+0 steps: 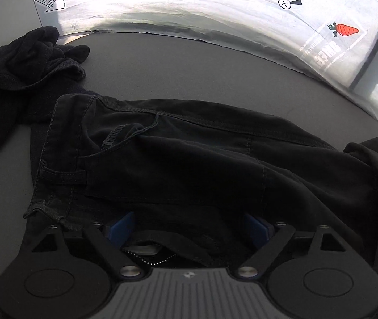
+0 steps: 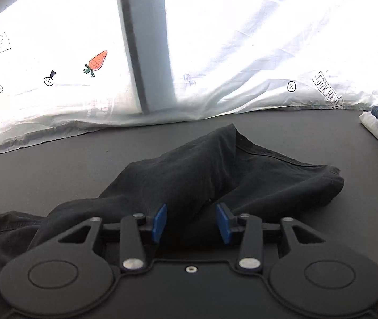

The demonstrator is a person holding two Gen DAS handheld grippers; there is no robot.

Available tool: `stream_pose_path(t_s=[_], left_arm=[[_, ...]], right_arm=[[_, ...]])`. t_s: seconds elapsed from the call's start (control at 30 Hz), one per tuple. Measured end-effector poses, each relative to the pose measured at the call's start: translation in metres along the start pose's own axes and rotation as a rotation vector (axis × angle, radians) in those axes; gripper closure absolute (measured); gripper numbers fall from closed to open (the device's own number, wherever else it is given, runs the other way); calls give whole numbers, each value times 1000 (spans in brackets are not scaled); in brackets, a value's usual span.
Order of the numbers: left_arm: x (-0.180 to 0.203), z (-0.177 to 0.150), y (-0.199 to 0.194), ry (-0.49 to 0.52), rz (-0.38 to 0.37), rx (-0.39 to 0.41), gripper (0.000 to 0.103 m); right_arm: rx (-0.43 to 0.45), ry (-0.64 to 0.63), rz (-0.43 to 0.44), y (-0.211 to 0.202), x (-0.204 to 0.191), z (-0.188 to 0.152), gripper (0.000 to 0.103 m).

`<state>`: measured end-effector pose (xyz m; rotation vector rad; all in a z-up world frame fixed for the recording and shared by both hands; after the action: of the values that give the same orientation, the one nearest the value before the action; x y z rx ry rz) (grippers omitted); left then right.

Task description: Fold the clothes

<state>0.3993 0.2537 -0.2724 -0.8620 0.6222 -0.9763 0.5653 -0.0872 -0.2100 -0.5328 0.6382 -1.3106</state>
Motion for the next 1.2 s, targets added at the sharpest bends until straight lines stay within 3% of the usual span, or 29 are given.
stream_pose_path(t_s=[0.1,0.2,0.33,0.4,0.47,0.5,0.53,0.67,0.77,0.87,0.93,1.0,1.13,1.2], left_arm=[[12,-14,4,125,80,60,10],[12,-14,7,109,89,63,7],[9,-10,12,95,81,46,3],[8,-9,13,82,83,44,2],[9,-9,14,71,87,40,1],[9,-9,14,67,88,36,0],[8,-9,15,65,88,31,0],[8,-8,15,60,87,21,0],[8,-10,14,56,86,31,0],[7,-10,14,53,79,38,0],[8,-10,13,52,84,35,0],[8,-9,14,44,96,33,0],[11,-9,14,47,117,39,0],[11,-8,13,51,112,42,0]], right_arm=[[6,-8,-2,21,2,18,47],[-14,17,-22,45,14,32,46],[-25,71,-74,74,36,48,34],[-74,130,-65,90,47,45,33],[-132,235,8,101,50,35,56],[-131,258,33,100,49,32,74],[-120,258,45,98,46,29,82],[-19,215,80,66,37,33,95],[172,252,162,-9,38,44,97],[328,215,205,-97,41,33,97],[303,154,143,-127,49,-2,96],[201,150,93,-131,70,-50,96],[-97,350,17,-106,118,-148,93],[-90,406,-10,-110,126,-151,85]])
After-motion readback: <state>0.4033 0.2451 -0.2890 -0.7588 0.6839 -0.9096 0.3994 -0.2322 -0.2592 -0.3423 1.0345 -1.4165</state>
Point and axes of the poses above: each gripper's, at about its wrist camera, not at the fingertips, and y roughly the way its jaws point, x to its right, z to its top, the point moved 9 cm from there along y, roughly the way its jaws point, and after that the axes turned 5 degrees about z, right-handed, at the moved point
